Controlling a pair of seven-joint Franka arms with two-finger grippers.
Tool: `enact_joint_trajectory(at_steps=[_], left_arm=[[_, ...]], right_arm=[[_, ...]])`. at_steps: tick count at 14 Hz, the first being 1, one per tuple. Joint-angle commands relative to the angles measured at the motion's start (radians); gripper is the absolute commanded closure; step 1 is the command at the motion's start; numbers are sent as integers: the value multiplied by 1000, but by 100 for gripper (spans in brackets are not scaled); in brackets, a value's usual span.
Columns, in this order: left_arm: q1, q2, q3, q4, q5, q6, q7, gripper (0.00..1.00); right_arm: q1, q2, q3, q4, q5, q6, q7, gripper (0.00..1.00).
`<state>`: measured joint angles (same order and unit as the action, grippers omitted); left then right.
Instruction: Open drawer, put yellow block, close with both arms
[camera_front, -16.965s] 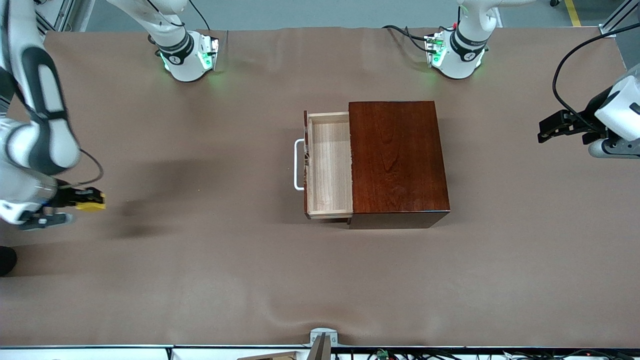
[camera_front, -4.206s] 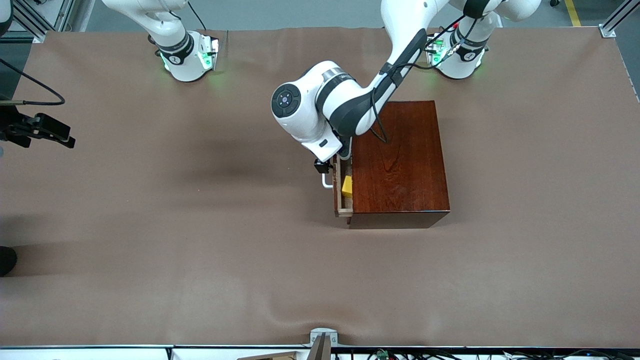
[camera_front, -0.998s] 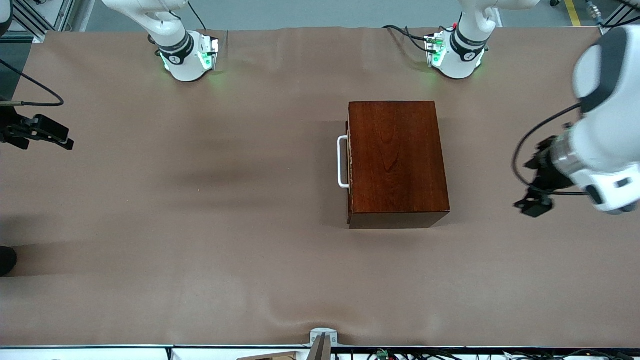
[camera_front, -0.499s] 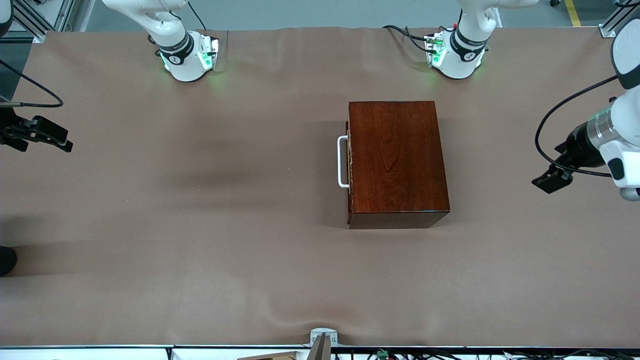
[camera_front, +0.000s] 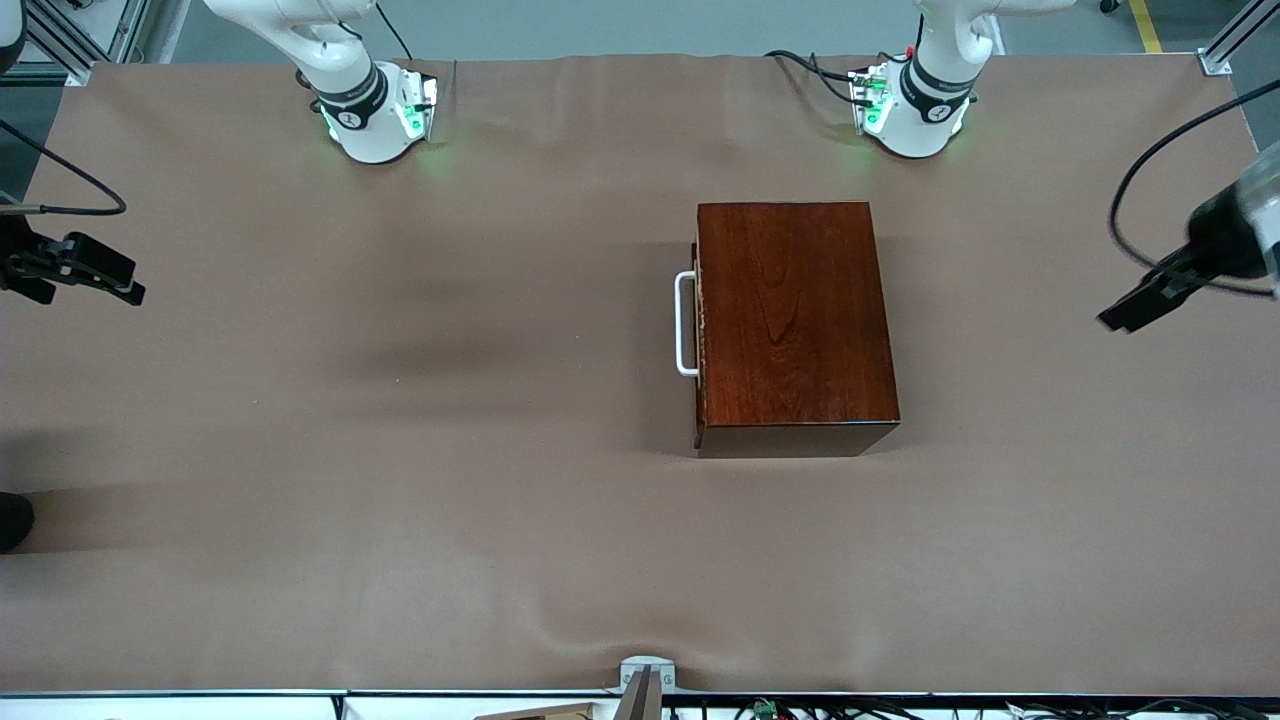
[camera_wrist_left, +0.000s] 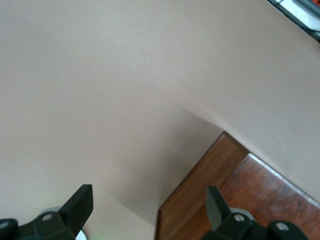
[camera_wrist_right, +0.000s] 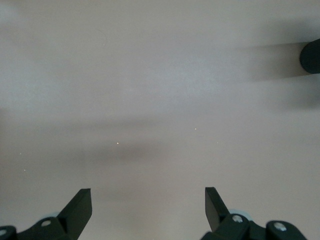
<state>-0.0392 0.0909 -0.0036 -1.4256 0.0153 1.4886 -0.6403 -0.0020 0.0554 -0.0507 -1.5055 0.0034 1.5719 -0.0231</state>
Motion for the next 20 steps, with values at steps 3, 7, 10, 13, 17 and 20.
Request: enact_joint_trajectory(at_steps=[3,7,10,13,17,20], left_arm=[[24,-128,-7,-108,-51,-23,223,0],[13,-160,-4,-110,-52,-89,512,0],[7,-161,-21,-122,-38,-77,649,0],[16,-129,-52,-130,-37,-41,649,0],[16,-128,-70,-147,-11,-39,633,0],[16,-134,-73,-164,11,-36,633,0]], right_arm=[[-4,-22,5,-18,-2,8,6,0],[-4,-20,5,-16,-2,10,6,0],[-4,-20,5,-16,-2,16,6,0],[-6,-20,5,-16,-2,17,8,0],[-4,-20,5,-16,-2,17,8,0],[-4,-20,5,-16,-2,17,8,0]])
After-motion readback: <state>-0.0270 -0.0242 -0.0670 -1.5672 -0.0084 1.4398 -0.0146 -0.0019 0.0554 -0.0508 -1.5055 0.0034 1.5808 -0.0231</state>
